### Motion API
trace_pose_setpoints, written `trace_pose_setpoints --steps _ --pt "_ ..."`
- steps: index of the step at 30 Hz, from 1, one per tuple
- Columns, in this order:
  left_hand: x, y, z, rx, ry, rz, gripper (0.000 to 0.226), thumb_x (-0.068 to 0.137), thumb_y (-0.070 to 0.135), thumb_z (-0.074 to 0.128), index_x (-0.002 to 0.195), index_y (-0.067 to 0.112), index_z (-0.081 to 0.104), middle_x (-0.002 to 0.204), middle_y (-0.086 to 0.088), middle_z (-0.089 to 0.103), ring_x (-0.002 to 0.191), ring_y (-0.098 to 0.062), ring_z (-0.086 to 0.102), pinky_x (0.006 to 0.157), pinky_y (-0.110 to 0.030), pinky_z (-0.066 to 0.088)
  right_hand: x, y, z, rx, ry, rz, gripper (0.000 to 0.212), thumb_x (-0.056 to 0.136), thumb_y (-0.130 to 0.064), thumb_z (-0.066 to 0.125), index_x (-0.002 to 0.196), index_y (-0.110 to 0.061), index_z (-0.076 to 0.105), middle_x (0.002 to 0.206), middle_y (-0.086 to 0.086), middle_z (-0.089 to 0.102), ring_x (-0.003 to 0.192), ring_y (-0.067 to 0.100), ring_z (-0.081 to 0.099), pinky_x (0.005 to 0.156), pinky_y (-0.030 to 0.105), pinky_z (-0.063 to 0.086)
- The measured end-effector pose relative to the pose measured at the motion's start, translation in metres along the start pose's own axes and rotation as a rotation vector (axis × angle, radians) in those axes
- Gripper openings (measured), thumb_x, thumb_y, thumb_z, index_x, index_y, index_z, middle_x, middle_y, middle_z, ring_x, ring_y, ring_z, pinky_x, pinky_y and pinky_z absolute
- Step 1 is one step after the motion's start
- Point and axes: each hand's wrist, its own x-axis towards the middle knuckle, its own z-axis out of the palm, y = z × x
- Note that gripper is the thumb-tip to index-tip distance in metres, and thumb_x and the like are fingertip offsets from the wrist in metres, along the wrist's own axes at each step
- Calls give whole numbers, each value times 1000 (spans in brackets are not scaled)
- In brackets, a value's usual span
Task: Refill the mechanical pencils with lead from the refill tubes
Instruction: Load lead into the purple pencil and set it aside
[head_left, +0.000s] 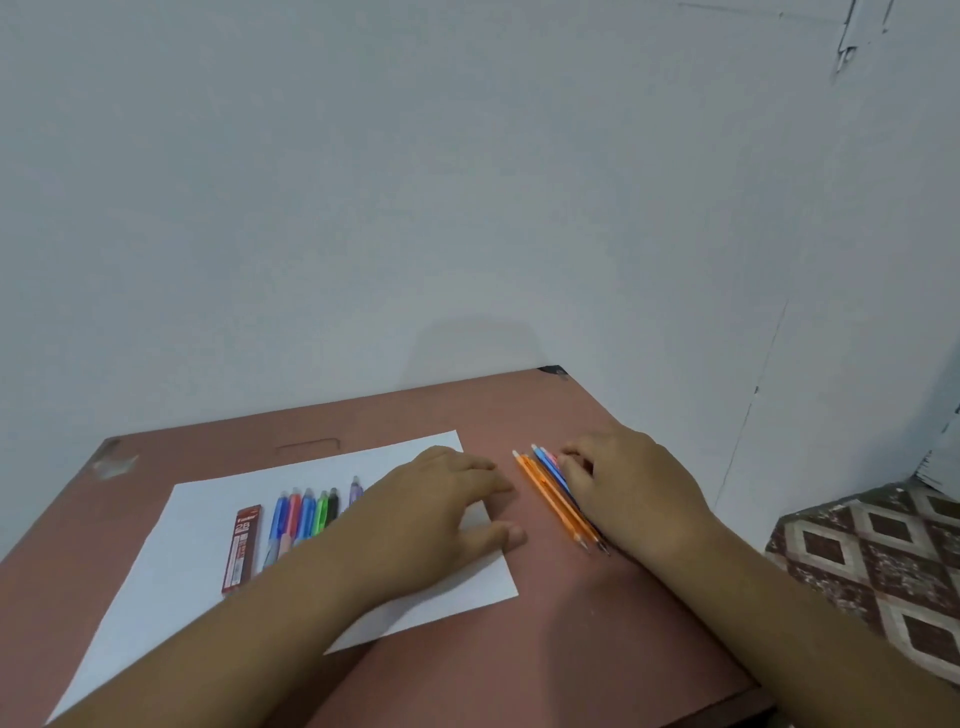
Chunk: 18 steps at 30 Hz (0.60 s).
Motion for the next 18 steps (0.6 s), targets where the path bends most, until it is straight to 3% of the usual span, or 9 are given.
trace_pose_setpoints --steps 3,6,11,15,18 --pt "-19 -26 -9 1 6 -72 53 93 67 48 142 46 48 153 26 38 140 3 29 114 -23 28 -1 -6 -2 -4 36 -46 31 104 -45 42 112 -32 69 107 -11 66 91 9 58 78 24 49" --pt "-43 -53 -16 -32 48 -142 53 89 69 50 137 48 52 147 30 41 135 9 31 106 -15 28 -1 -18 6 52 35 -120 28 101 -44 47 103 -28 69 100 -13 63 94 12 60 83 35 54" --pt "-74 -82 -25 -32 60 -175 59 84 75 42 134 45 58 143 29 48 130 12 35 102 -13 31 -2 -55 8 80 -98 -322 28 101 -44 49 122 -35 66 113 -21 58 114 8 52 92 33 49" --pt "-90 -96 -30 -47 59 -210 66 83 76 38 135 42 58 144 25 47 123 15 30 102 -13 29 5 -85 10 94 -226 -433 41 98 -50 55 139 -43 54 129 -24 53 130 3 38 94 24 31" --pt "-99 -115 -26 -78 85 -237 76 77 85 30 135 44 58 143 24 49 123 14 32 106 -17 31 12 -100 12 158 -390 -457 77 83 -67 66 151 -48 34 150 -26 37 143 3 22 111 31 29"
